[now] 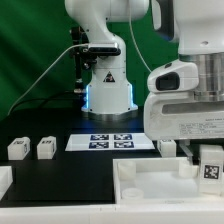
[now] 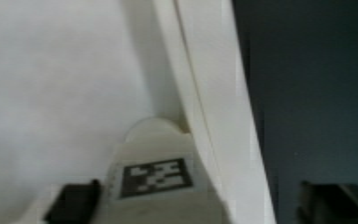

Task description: Assemble one leg

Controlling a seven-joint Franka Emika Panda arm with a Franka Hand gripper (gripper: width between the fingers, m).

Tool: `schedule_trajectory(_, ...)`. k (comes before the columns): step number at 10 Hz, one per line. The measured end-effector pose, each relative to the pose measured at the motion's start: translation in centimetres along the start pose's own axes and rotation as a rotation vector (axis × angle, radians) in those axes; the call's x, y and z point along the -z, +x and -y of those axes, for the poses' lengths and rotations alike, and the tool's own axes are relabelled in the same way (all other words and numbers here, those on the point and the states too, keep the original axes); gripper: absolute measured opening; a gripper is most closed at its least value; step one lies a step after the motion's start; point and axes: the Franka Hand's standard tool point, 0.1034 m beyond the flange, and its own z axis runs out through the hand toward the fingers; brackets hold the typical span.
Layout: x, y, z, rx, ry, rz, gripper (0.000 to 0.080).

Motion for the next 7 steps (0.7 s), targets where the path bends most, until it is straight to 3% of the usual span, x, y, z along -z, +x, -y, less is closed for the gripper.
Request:
schedule_trajectory(1,-0.02,-0.01,-0.04,-0.056,0.0,0.0,0.039)
schedule_trajectory(2,-0.06,0.1,-0.45,-0.155,-0.005,0.0,0.0306)
schedule_trajectory(4,-0.1,0.07,-0.42,-0.331,-0.003,0.001,0.03)
schedule_trajectory(7,-0.24,-0.06,0.06,-0.81,0.027,0.021,0.0297)
